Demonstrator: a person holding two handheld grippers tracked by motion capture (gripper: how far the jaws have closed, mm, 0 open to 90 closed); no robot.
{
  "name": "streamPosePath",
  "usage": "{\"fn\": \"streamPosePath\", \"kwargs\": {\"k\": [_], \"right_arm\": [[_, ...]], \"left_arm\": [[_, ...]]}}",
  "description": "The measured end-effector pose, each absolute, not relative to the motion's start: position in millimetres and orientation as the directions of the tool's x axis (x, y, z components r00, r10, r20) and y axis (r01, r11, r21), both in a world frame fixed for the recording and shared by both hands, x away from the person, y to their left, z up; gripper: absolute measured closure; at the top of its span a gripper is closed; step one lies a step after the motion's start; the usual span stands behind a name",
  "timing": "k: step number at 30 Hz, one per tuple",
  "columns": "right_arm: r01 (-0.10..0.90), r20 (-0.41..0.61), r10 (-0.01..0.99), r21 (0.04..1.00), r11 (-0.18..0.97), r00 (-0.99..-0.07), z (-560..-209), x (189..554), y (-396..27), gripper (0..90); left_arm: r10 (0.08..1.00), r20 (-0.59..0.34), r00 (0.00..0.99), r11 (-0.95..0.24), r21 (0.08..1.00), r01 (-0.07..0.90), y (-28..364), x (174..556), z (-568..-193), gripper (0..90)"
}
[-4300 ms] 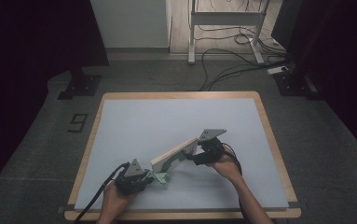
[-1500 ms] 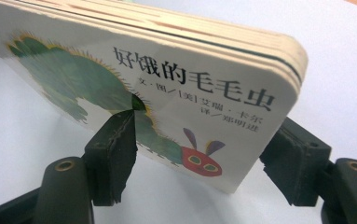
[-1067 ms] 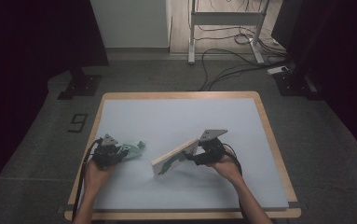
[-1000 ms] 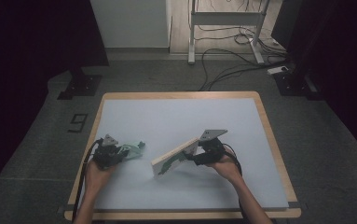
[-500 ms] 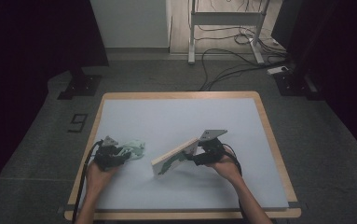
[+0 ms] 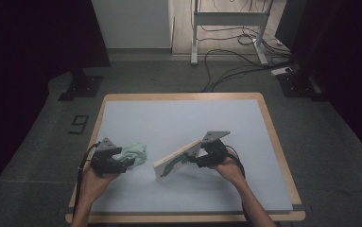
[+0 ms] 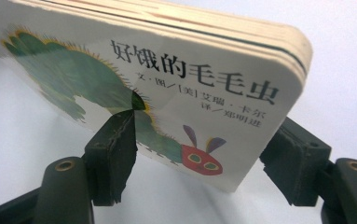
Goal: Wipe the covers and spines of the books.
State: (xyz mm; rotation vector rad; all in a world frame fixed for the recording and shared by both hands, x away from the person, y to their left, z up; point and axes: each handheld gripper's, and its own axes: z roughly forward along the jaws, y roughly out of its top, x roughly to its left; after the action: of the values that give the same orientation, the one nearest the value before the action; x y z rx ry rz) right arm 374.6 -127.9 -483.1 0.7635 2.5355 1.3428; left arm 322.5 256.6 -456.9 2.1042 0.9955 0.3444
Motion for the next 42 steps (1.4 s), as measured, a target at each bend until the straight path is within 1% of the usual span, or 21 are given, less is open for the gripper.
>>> {"fn": "streamPosePath", "kwargs": {"k": [5,10,15,19,23,25,28,31,33,35,40,42], "right_arm": [[0.360,0.084,0.515,0.809,0.464,-0.853,-482.8,374.6,-127.7,29.1],[0.360,0.087,0.513,0.810,0.463,-0.854,-483.0,374.6,-128.0,29.1],[0.361,0.086,0.513,0.808,0.466,-0.854,-483.2,375.2,-127.6,29.1],[0.360,0.083,0.514,0.808,0.467,-0.854,-483.4,375.8,-126.8,29.2],[0.363,0.087,0.516,0.808,0.464,-0.852,-483.7,376.6,-126.3,29.3],[0.365,0.087,0.515,0.806,0.467,-0.853,-483.3,376.8,-126.3,29.5],[0.363,0.085,0.515,0.805,0.469,-0.853,-483.1,377.1,-126.3,29.8],[0.363,0.084,0.515,0.805,0.469,-0.853,-483.0,377.3,-126.2,30.1],[0.363,0.084,0.518,0.806,0.467,-0.851,-483.3,378.1,-125.5,30.2],[0.368,0.087,0.524,0.807,0.461,-0.847,-483.6,379.3,-124.1,30.2],[0.376,0.076,0.537,0.795,0.476,-0.840,-480.9,385.3,-120.2,32.1],[0.383,0.078,0.546,0.794,0.471,-0.834,-480.0,388.9,-119.3,33.0]], "left_arm": [[0.680,-0.085,0.729,-0.451,0.734,0.507,236.7,308.6,-449.1,24.5],[0.627,-0.119,0.770,-0.456,0.745,0.486,222.6,298.7,-445.6,28.2],[0.593,-0.136,0.794,-0.462,0.749,0.474,211.6,292.8,-446.2,32.5],[0.577,-0.141,0.805,-0.474,0.744,0.471,198.9,295.9,-450.3,37.7],[0.566,-0.136,0.813,-0.488,0.739,0.464,187.6,300.4,-452.9,44.2],[0.557,-0.138,0.819,-0.486,0.745,0.457,183.6,301.3,-453.8,48.8],[0.562,-0.112,0.819,-0.501,0.743,0.445,180.2,301.6,-454.1,58.9],[0.542,-0.116,0.833,-0.510,0.742,0.435,179.2,303.7,-452.9,69.4],[0.544,-0.087,0.835,-0.530,0.736,0.422,178.3,304.6,-451.0,73.1],[0.541,-0.078,0.837,-0.540,0.731,0.417,178.7,307.5,-449.1,74.2],[0.529,-0.130,0.839,-0.500,0.750,0.432,186.4,321.5,-449.1,74.7],[0.525,-0.110,0.844,-0.511,0.752,0.417,187.9,327.7,-449.2,74.6]]}}
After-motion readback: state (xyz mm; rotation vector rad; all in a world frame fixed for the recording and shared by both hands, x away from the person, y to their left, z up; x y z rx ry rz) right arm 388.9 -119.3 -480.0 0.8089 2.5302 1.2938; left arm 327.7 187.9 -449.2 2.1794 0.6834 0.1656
